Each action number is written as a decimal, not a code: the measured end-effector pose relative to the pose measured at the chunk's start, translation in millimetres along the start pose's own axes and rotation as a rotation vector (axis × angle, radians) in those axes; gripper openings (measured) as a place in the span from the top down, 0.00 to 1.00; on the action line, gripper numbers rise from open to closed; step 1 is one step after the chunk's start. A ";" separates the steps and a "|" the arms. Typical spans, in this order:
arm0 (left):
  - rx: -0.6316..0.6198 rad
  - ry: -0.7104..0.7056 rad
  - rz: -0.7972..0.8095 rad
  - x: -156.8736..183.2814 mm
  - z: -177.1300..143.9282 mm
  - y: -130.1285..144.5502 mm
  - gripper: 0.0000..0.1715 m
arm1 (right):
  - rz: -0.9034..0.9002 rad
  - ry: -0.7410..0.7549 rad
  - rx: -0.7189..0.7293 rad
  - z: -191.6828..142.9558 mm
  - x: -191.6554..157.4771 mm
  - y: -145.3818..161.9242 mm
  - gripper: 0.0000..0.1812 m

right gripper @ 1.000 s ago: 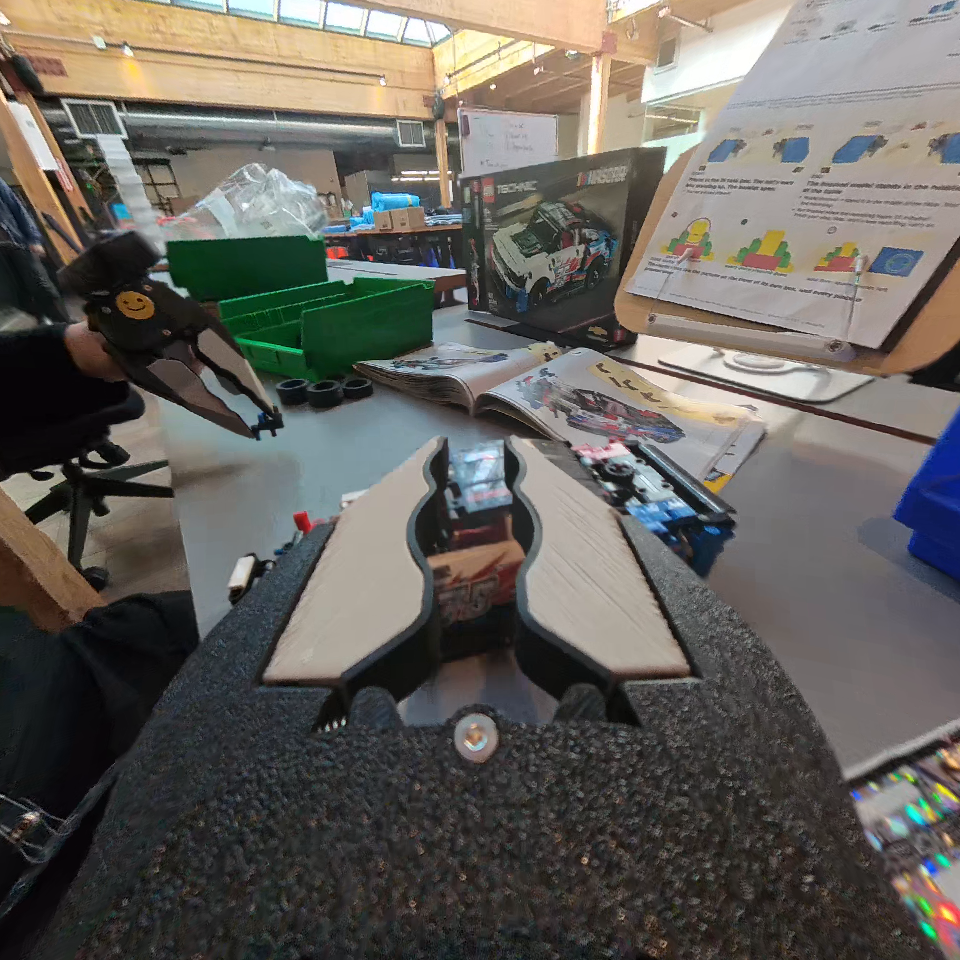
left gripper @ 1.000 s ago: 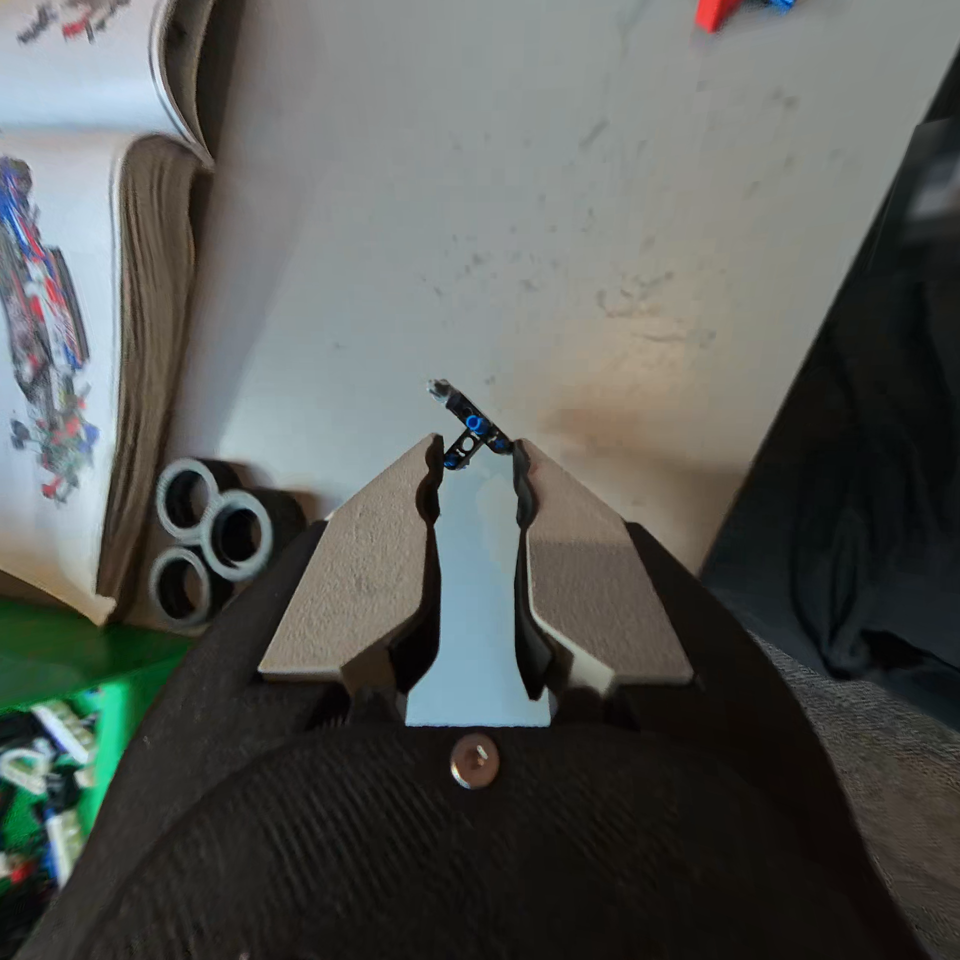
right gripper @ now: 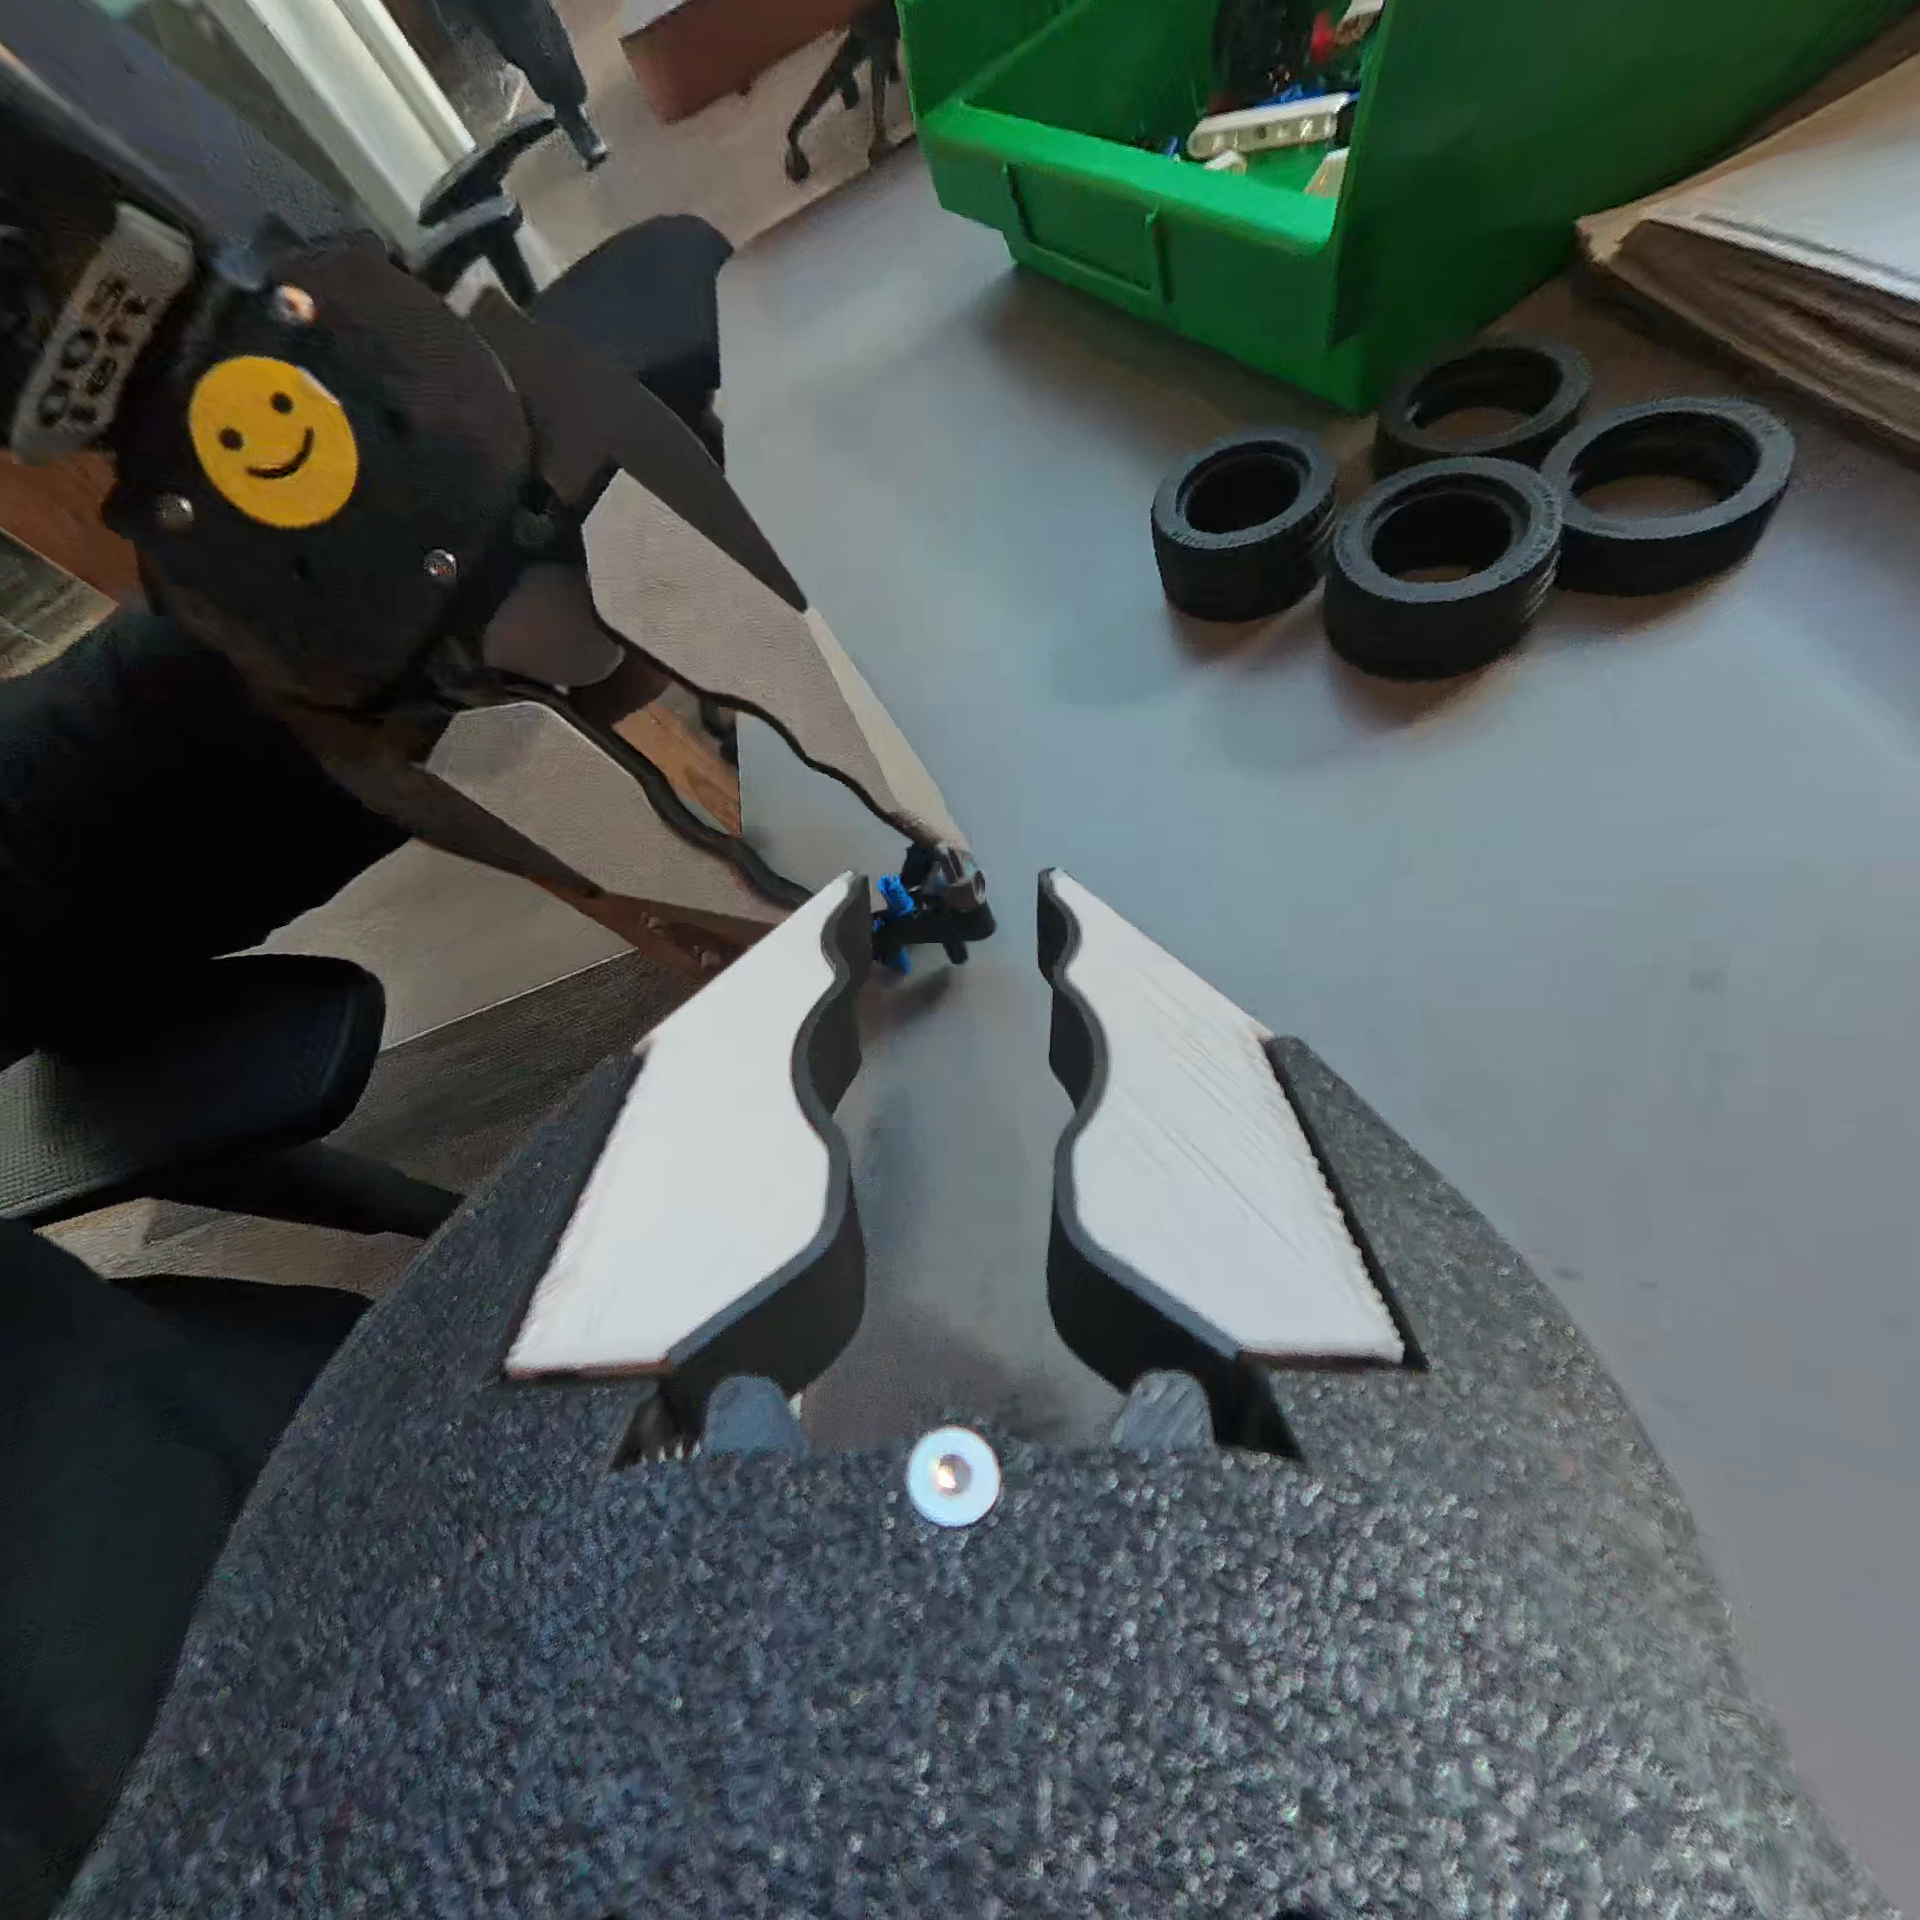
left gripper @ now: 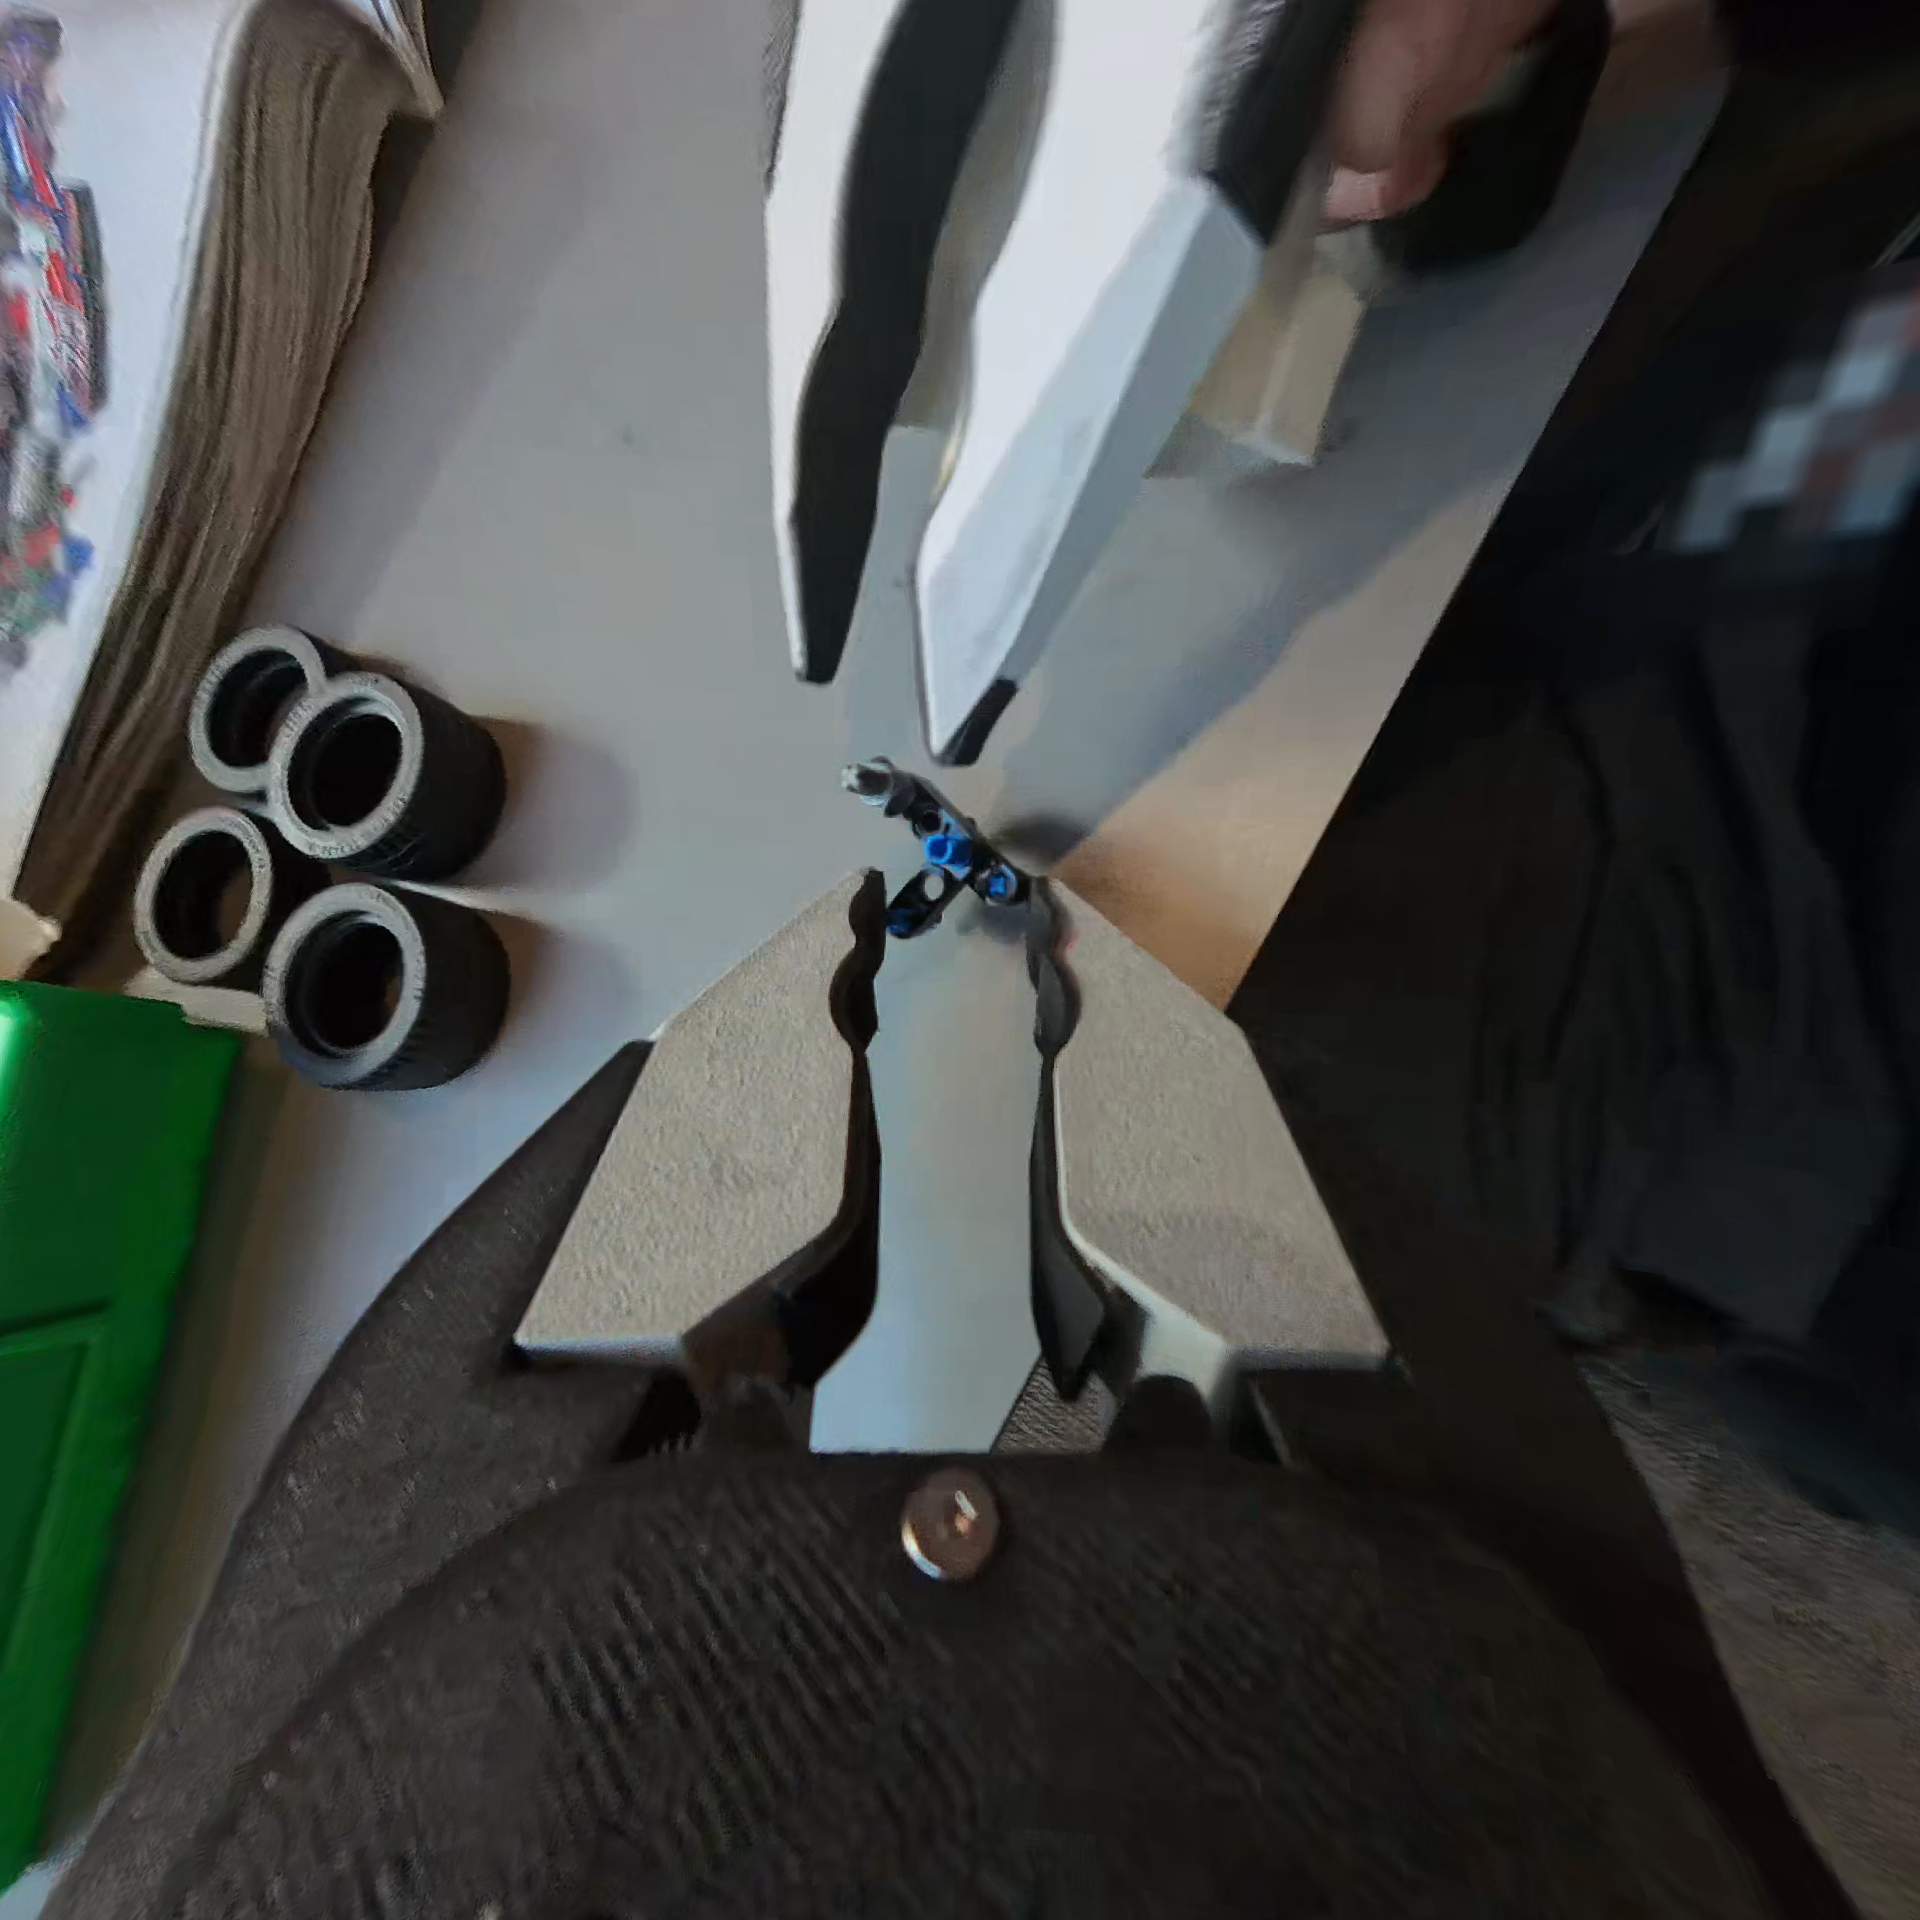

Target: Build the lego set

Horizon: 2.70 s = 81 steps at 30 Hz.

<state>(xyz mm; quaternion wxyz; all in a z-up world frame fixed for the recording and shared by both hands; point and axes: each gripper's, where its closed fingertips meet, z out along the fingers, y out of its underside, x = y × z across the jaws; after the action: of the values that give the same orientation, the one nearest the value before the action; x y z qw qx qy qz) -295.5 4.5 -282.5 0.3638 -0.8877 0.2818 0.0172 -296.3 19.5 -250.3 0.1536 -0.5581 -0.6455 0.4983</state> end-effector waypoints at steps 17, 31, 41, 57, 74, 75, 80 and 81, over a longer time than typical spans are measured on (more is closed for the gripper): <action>0.082 0.051 -0.190 -8.5 11.6 -4.7 0.82 | 0.013 0.006 -0.138 29.7 11.8 3.4 0.95; 0.101 0.040 -0.231 -23.0 2.6 10.8 0.87 | 0.144 0.038 -0.014 5.5 36.2 -8.2 0.94; 0.063 0.026 -0.168 -21.0 1.4 10.5 0.87 | 0.044 -0.009 -0.091 17.8 16.0 0.1 0.90; -0.031 -0.030 -0.038 -16.1 -4.8 12.5 0.84 | -0.092 0.078 -0.197 25.8 19.3 13.9 0.99; -0.024 0.133 -0.056 -19.3 5.4 6.8 0.87 | -0.169 0.091 -0.228 21.6 18.7 19.5 0.96; -0.023 0.140 -0.068 -18.9 5.9 6.4 0.87 | -0.191 0.089 -0.221 21.6 17.5 18.1 0.95; -0.008 0.132 -0.064 -12.4 7.1 2.5 0.87 | -0.358 0.138 -0.250 29.2 19.8 16.4 0.92; -0.005 0.127 -0.060 -11.9 7.2 2.2 0.87 | -0.393 0.138 -0.263 31.1 19.0 17.2 0.92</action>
<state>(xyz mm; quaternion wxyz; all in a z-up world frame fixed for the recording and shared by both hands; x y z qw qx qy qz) -305.3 13.7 -286.4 0.3435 -0.8959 0.2774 -0.0492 -316.2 19.4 -285.3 0.2173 -0.4695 -0.7891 0.3312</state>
